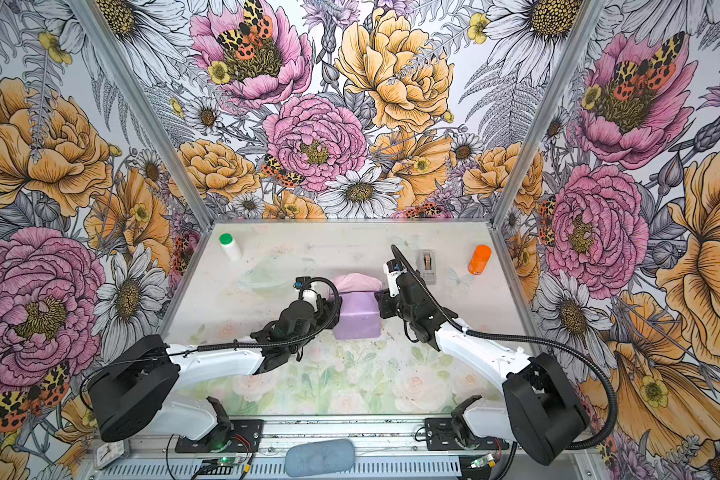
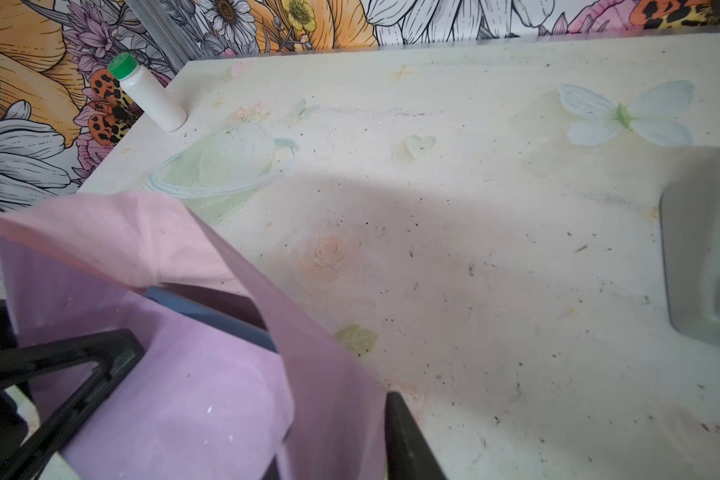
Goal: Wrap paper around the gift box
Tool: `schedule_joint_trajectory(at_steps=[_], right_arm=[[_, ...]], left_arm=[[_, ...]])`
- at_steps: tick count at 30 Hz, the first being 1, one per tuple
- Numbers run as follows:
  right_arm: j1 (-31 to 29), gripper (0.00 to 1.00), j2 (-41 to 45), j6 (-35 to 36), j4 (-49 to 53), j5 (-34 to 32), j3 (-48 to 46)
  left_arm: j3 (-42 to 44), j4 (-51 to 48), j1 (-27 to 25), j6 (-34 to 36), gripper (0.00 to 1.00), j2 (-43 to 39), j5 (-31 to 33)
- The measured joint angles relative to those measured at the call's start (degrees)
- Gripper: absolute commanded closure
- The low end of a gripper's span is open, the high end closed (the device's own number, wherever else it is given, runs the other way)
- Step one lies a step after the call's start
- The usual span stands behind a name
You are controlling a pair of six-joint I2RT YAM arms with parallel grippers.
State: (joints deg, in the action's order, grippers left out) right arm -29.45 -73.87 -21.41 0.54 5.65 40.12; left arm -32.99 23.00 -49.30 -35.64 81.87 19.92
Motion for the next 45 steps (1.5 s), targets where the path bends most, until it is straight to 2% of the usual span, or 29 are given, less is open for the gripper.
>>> schedule_joint_trajectory(at_steps=[3, 6, 11, 12, 16, 20, 24, 28, 34, 39, 45], right_arm=[[-0.6, 0.94, 0.0, -0.9, -0.5, 0.0, 0.0], [-1.5, 0.99, 0.0, -1.3, -0.8, -1.1, -0.1], [-2.4, 1.00, 0.8, -1.5, -0.7, -2.5, -0.6], [-2.5, 0.99, 0.9, -1.5, -0.7, -2.6, -0.6], [-2.4, 0.76, 1.8, -1.6, 0.3, -1.2, -0.6], [-0.9, 0.68, 7.1, -1.8, 0.7, 2.4, -2.0], [5.1, 0.65, 16.5, -3.8, 0.0, 6.1, -6.3], [8.6, 0.65, 20.0, -5.6, -0.1, 6.6, -8.1], [8.1, 0.65, 12.7, -6.6, -0.8, 6.3, -8.0], [4.7, 0.64, 5.3, -5.9, -1.6, 6.1, -6.1], [2.7, 0.64, 2.8, -5.4, -5.4, 6.2, -4.3]], left_arm=[[0.0, 0.0, 0.0, 0.0, 0.41, 0.0, 0.0], [0.0, 0.0, 0.0, 0.0, 0.41, 0.0, 0.0], [0.0, 0.0, 0.0, 0.0, 0.41, 0.0, 0.0], [0.0, 0.0, 0.0, 0.0, 0.41, 0.0, 0.0], [0.0, 0.0, 0.0, 0.0, 0.41, 0.0, 0.0], [0.0, 0.0, 0.0, 0.0, 0.41, 0.0, 0.0], [0.0, 0.0, 0.0, 0.0, 0.41, 0.0, 0.0], [0.0, 0.0, 0.0, 0.0, 0.41, 0.0, 0.0], [0.0, 0.0, 0.0, 0.0, 0.41, 0.0, 0.0], [0.0, 0.0, 0.0, 0.0, 0.41, 0.0, 0.0], [0.0, -0.1, 0.0, 0.0, 0.41, 0.0, 0.0]])
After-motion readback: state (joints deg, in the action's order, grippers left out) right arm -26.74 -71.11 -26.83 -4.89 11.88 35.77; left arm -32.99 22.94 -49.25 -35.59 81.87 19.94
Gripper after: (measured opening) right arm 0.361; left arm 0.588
